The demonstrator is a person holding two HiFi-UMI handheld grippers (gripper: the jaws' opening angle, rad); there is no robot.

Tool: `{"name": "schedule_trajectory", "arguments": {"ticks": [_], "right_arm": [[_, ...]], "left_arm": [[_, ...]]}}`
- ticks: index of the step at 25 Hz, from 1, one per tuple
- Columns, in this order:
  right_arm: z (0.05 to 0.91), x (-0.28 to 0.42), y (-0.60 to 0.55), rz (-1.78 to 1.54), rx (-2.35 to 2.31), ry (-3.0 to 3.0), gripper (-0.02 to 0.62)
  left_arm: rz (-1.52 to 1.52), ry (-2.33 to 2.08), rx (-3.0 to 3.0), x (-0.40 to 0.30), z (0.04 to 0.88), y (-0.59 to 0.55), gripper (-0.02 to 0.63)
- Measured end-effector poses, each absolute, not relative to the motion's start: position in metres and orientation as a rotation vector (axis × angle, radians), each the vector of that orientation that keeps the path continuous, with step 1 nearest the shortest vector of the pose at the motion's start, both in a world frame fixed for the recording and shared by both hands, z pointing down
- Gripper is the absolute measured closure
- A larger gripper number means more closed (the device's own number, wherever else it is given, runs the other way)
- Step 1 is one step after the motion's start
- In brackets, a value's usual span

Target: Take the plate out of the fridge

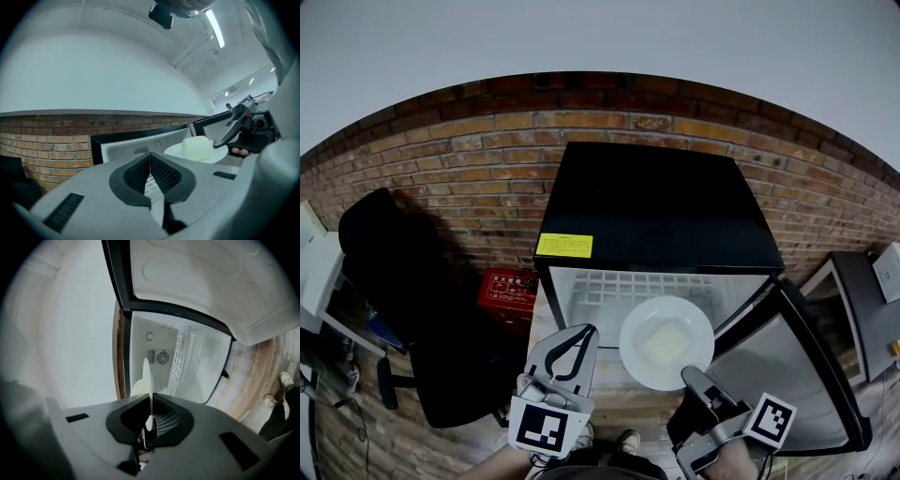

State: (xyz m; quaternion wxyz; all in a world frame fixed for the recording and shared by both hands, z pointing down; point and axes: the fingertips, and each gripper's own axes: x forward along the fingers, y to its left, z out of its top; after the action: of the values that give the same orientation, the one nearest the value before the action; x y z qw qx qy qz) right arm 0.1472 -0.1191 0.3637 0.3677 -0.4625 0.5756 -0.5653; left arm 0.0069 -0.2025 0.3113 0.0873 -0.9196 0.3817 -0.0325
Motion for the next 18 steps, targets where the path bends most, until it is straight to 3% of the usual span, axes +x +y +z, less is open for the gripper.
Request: {"name": "schedule_trajectory", "arguments": {"ticks": [18], "right_arm": [[0.369, 0.15, -0.102, -1.468, -1.172, 1.473, 0.563]], "left_arm": [[-0.129, 1.127, -2.752, 0.009, 0.316, -0.185, 0.588]]}}
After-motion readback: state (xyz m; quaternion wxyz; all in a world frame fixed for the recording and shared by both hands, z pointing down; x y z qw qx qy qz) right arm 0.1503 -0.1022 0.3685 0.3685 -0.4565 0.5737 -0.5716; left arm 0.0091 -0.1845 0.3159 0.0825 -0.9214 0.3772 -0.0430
